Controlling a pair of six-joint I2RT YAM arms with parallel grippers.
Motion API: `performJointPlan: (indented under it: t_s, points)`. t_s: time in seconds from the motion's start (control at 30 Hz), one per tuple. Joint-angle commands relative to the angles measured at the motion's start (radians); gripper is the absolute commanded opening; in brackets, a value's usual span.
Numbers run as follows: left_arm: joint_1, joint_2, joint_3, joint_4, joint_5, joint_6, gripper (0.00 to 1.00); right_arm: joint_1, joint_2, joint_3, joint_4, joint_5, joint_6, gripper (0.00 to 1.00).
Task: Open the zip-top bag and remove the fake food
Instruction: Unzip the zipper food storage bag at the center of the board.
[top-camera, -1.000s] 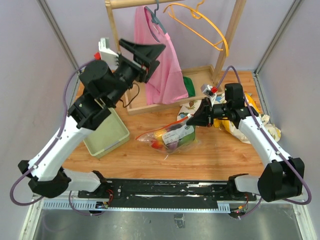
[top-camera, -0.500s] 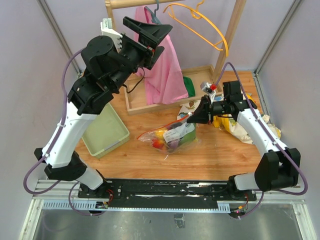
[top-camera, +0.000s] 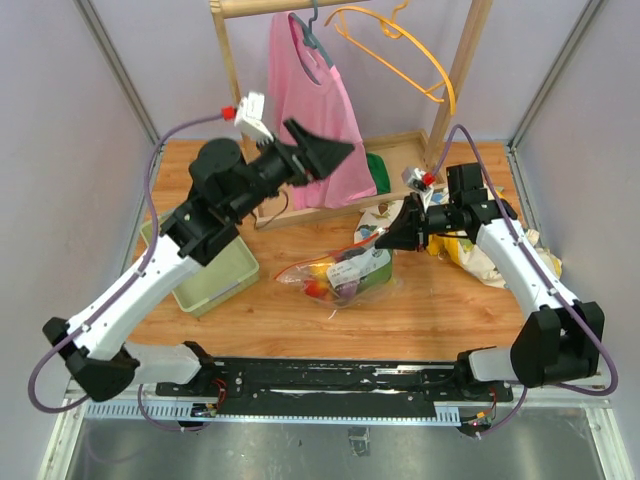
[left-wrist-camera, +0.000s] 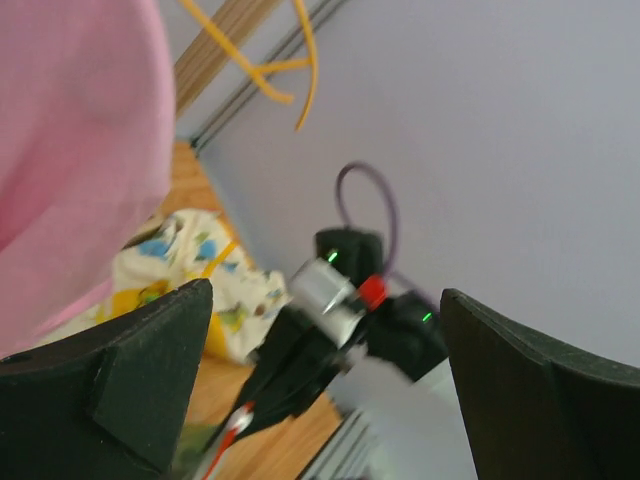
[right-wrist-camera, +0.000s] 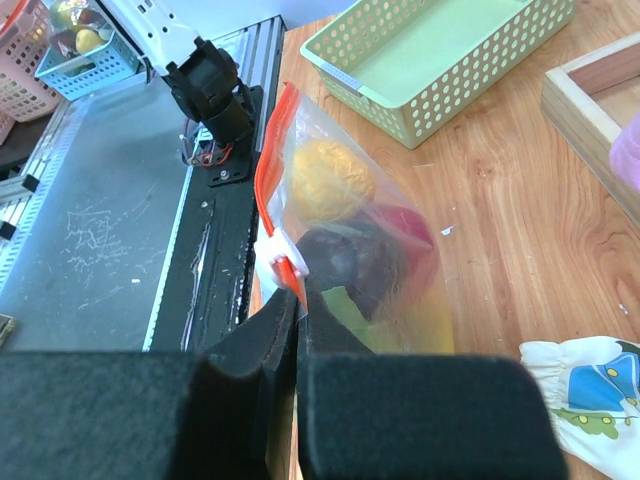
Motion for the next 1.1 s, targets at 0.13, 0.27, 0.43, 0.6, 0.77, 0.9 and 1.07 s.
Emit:
performJointPlan:
  t_s: [0.13, 0.27, 0.43, 0.6, 0.77, 0.9, 1.07]
  points:
    - [0.028, -0.21, -0.406, 0.193, 0.387, 0.507, 0.9, 0.025, -0.054, 0.006, -0.101, 0.02, -0.122, 0.01]
    - [0.027, -0.187, -0.501, 0.236, 0.493, 0.62, 0.74, 0.061, -0.052, 0.027, -0.149, 0.05, -0.176, 0.01]
    - [0.001, -0.16, -0.572, 0.346, 0.551, 0.682, 0.59, 0.074, -0.046, 0.032, -0.154, 0.057, -0.181, 0.01]
    - [-0.135, -0.132, -0.622, 0.347, 0.373, 0.882, 0.61, 0.094, -0.048, 0.036, -0.16, 0.068, -0.19, 0.01]
    - [-0.15, -0.113, -0.656, 0.43, 0.334, 0.91, 0.57, 0.11, -0.055, 0.031, -0.173, 0.086, -0.21, 0.01]
    - [-0.165, -0.106, -0.653, 0.46, 0.334, 0.898, 0.48, 0.111, -0.05, 0.037, -0.179, 0.088, -0.212, 0.01]
    - [-0.231, -0.095, -0.656, 0.454, 0.259, 0.88, 0.46, 0.118, -0.03, 0.06, -0.195, 0.083, -0.221, 0.01]
